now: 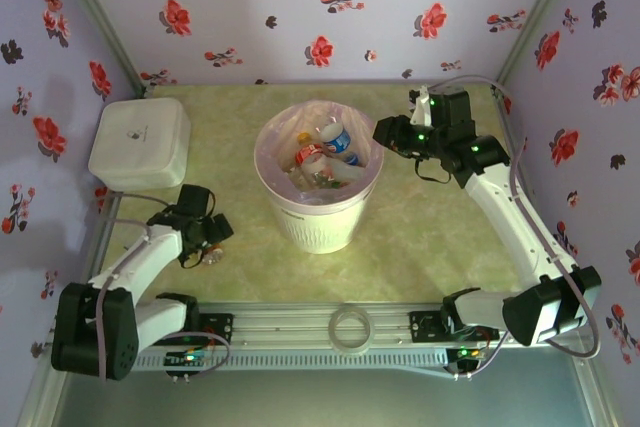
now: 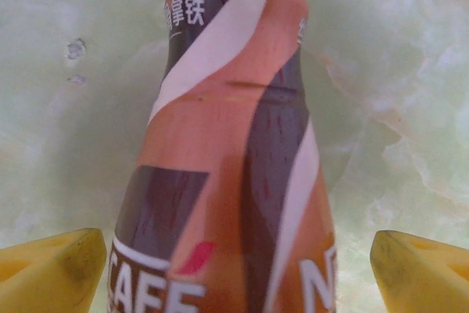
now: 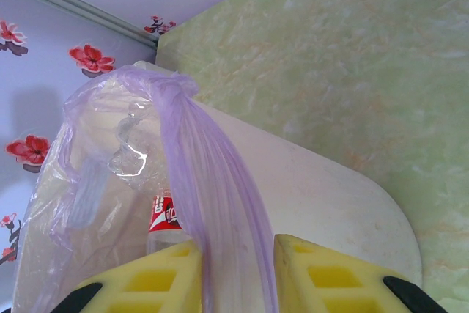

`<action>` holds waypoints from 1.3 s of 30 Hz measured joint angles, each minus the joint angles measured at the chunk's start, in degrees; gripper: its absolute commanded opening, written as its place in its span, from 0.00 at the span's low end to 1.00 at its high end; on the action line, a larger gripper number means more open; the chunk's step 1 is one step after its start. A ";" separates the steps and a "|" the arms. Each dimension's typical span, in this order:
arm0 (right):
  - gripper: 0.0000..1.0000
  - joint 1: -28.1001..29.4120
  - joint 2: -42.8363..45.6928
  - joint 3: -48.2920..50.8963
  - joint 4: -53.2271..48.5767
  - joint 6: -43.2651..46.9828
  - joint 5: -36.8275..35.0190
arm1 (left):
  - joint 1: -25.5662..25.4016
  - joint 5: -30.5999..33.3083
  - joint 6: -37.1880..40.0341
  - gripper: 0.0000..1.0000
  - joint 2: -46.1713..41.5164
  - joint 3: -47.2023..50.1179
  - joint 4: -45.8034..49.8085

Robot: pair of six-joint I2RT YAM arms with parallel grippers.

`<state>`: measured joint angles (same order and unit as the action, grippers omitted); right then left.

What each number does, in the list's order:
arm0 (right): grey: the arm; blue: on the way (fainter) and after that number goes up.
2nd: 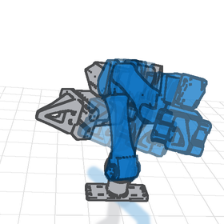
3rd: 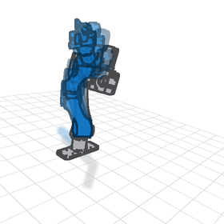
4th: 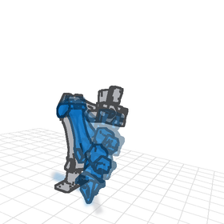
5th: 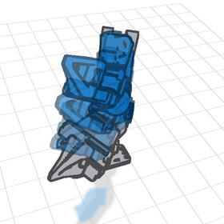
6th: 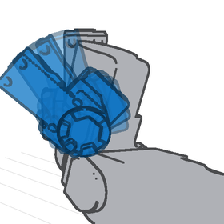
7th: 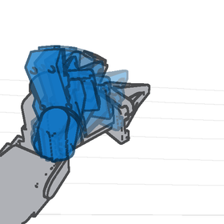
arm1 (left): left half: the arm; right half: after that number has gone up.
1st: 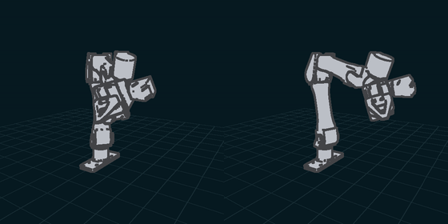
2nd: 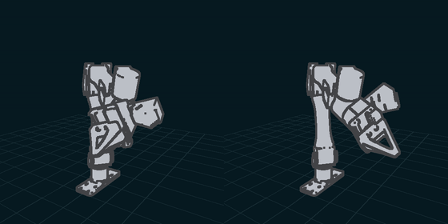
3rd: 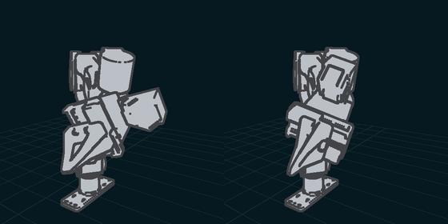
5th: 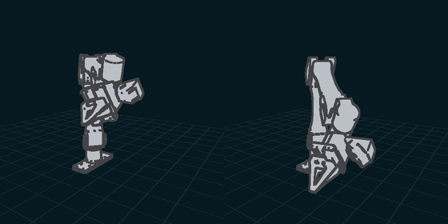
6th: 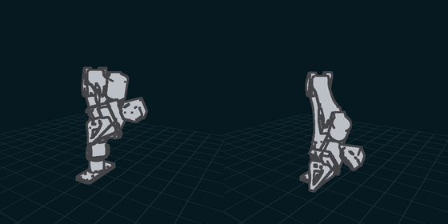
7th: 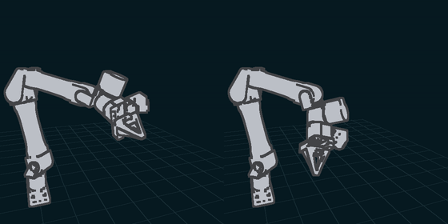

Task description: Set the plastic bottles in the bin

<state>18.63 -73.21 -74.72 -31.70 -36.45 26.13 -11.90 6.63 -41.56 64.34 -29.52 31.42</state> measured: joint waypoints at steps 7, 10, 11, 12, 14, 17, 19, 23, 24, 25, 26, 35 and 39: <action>0.29 0.00 0.00 0.00 0.00 0.02 0.00 | -0.37 -0.44 -0.66 0.81 2.36 0.00 -1.88; 0.29 0.00 0.00 0.00 0.04 0.02 0.00 | -0.87 -0.72 -1.07 0.70 2.43 0.00 -2.34; 0.29 0.00 0.00 0.00 0.07 0.02 0.00 | -0.92 -0.76 -1.05 0.68 2.43 -0.02 -2.36; 0.29 0.00 0.00 0.00 0.11 0.02 -0.02 | -0.92 -0.79 -1.09 0.66 2.43 -0.04 -2.36; 0.29 0.00 0.00 0.00 0.17 0.02 -0.02 | -0.92 -0.87 -1.03 0.63 2.43 -0.15 -2.36; 0.29 0.00 0.00 0.00 0.20 0.02 -0.02 | -0.96 -0.85 -0.98 0.59 2.43 -0.57 -2.29; 0.29 0.00 0.00 0.00 0.20 0.02 -0.02 | -0.96 -0.85 -0.94 0.57 2.40 -1.20 -2.25; 0.29 -0.02 0.00 0.02 0.20 0.02 -0.02 | -0.96 -0.81 -0.33 0.55 2.34 -3.34 -1.88; 0.29 -0.02 0.02 0.04 0.20 0.02 -0.02 | -0.96 -0.81 -0.28 0.55 2.25 -3.76 -1.77; 0.29 -0.02 0.02 0.04 0.20 0.02 -0.02 | -0.96 -0.79 -0.17 0.54 1.97 -4.17 -1.60; 0.29 -0.02 0.02 0.04 0.20 0.02 -0.02 | -0.96 -0.74 -0.09 0.54 1.55 -4.63 -1.16; 0.29 -0.07 0.02 0.04 0.17 0.02 -0.02 | -0.96 0.15 7.43 0.30 0.92 -21.35 6.27; 0.29 -0.07 0.02 0.04 0.17 0.00 -0.02 | -0.96 0.46 12.74 0.14 3.41 -36.46 9.20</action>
<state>18.57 -73.19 -74.67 -31.53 -36.45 26.11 -12.86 7.09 -28.82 67.75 -65.98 40.62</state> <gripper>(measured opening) 0.292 0.572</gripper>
